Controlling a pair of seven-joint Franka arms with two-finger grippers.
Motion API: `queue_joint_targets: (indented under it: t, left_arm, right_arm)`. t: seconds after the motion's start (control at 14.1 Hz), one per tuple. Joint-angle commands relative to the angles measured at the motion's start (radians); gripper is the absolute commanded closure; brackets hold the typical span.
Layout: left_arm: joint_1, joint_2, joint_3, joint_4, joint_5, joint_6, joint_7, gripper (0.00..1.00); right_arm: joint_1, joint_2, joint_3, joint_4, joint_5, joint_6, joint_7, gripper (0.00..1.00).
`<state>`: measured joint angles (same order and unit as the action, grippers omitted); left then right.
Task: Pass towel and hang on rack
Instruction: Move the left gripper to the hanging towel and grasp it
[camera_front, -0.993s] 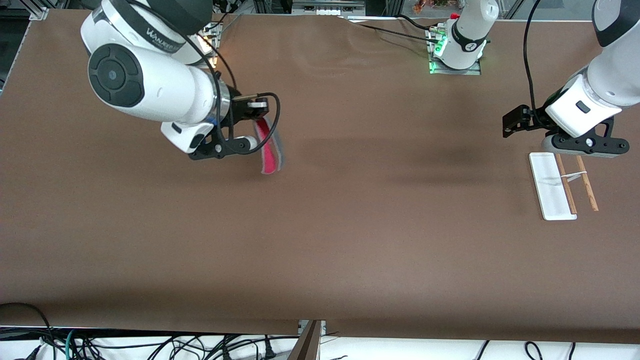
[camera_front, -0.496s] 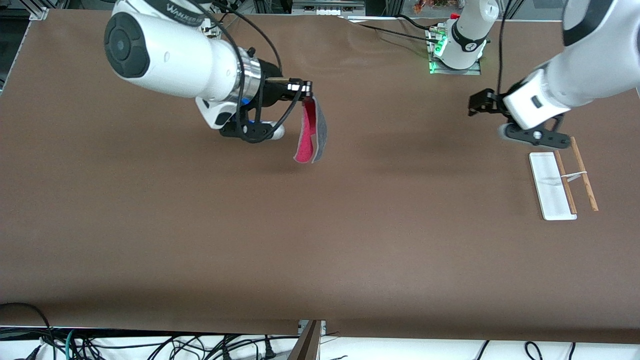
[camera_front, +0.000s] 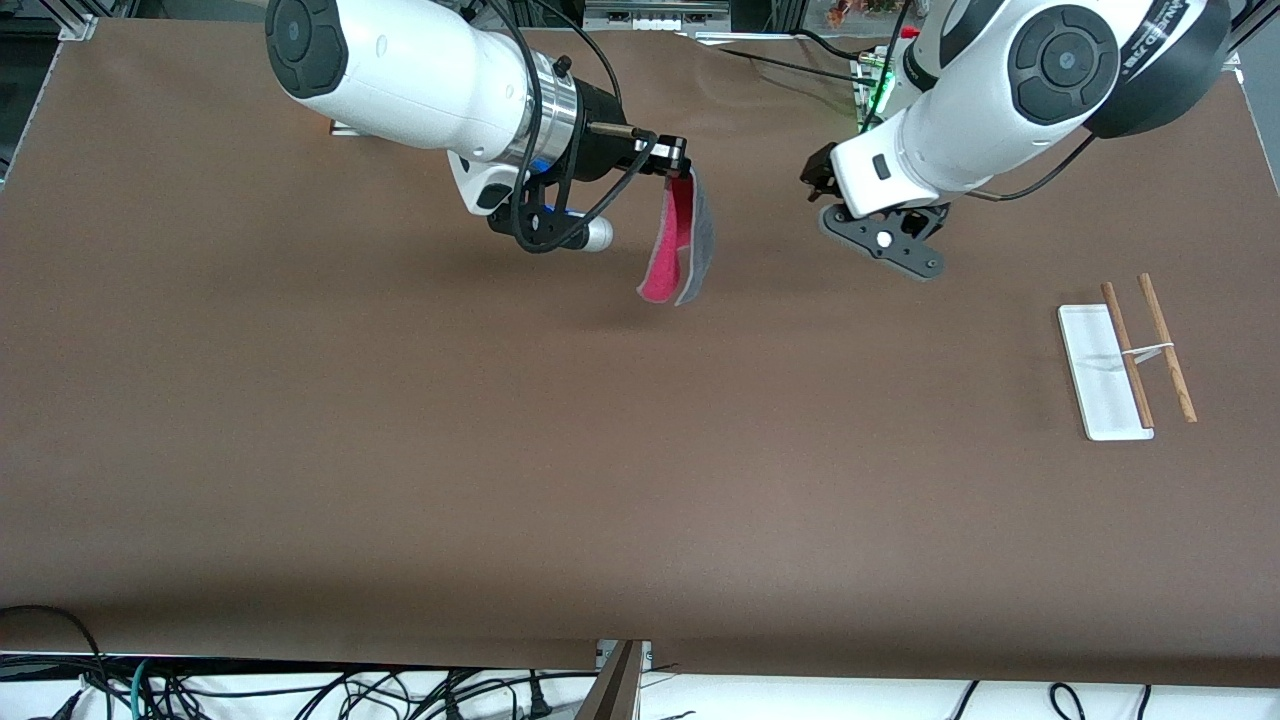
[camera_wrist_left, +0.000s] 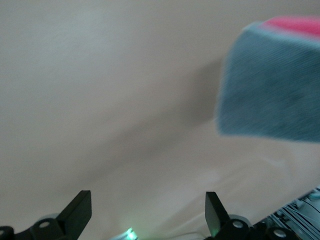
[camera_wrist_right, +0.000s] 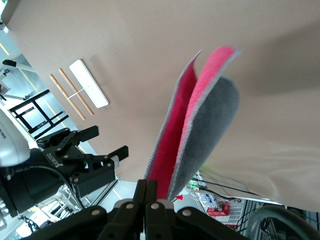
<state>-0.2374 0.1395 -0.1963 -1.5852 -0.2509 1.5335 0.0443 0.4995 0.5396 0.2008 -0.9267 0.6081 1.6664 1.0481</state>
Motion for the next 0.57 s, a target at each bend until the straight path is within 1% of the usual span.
queue_joint_targets:
  t: [0.0,0.07,0.21,0.35,0.5]
  left_arm:
    - [0.044,0.048,0.011,0.017,-0.146,0.046,0.219,0.0]
    - [0.046,0.061,0.011,0.016,-0.192,0.065,0.282,0.0]
    - [0.029,0.081,0.008,0.011,-0.212,0.112,0.42,0.0]
    - [0.018,0.104,0.003,-0.004,-0.234,0.172,0.608,0.0]
    - [0.029,0.143,0.005,-0.015,-0.307,0.204,0.809,0.0]
  right_arm:
    - [0.004,-0.007,0.005,0.005,0.009,0.006,0.03,1.0]
    - [0.004,-0.007,0.005,0.005,0.007,0.006,0.038,1.0]
    - [0.007,-0.007,0.003,0.003,0.004,0.006,0.044,1.0]
    - [0.008,-0.007,0.002,0.003,-0.001,0.003,0.044,1.0]
    - [0.008,-0.007,0.0,0.003,-0.002,-0.004,0.044,1.0]
